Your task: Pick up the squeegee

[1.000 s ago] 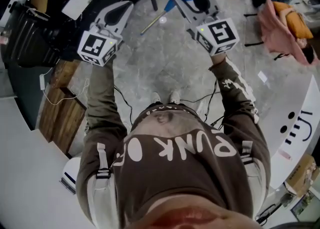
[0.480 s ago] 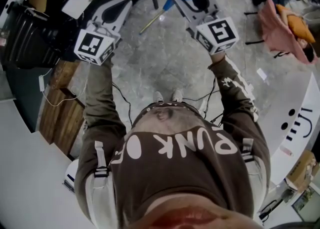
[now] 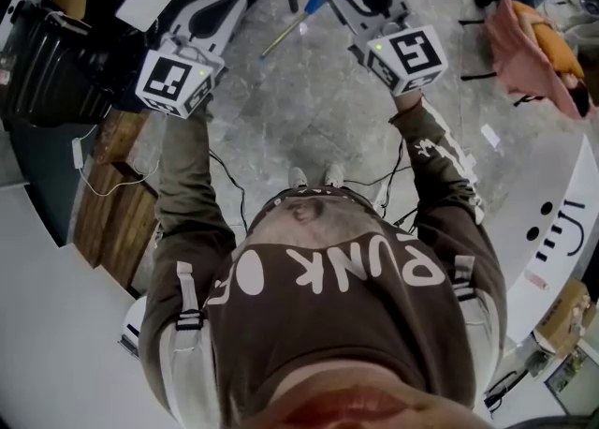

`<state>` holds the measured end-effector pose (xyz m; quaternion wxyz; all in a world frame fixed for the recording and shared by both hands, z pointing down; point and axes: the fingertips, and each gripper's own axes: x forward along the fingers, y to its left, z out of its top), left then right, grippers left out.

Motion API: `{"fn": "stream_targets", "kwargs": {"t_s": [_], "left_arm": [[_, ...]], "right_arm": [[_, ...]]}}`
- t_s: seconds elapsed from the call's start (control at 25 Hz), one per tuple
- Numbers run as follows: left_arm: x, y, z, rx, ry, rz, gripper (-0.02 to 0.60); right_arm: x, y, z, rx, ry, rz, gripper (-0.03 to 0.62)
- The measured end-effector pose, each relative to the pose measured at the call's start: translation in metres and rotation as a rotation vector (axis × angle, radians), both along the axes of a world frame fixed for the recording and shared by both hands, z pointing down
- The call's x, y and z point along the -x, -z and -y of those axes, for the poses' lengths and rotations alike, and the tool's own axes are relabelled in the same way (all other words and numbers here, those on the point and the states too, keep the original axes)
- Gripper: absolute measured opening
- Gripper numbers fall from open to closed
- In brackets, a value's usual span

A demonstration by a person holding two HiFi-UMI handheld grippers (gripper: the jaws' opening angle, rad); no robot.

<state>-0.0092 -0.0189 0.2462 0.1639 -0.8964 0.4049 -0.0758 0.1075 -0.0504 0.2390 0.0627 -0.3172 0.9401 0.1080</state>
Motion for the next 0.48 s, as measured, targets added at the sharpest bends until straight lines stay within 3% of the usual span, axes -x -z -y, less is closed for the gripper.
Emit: {"fn": "stream_targets", "kwargs": {"t_s": [0.48], "left_arm": [[0.0067, -0.0021, -0.0023, 0.007, 0.013, -0.003, 0.002]], "right_arm": [[0.0076, -0.0006, 0.0022, -0.002, 0.005, -0.004, 0.155]]}}
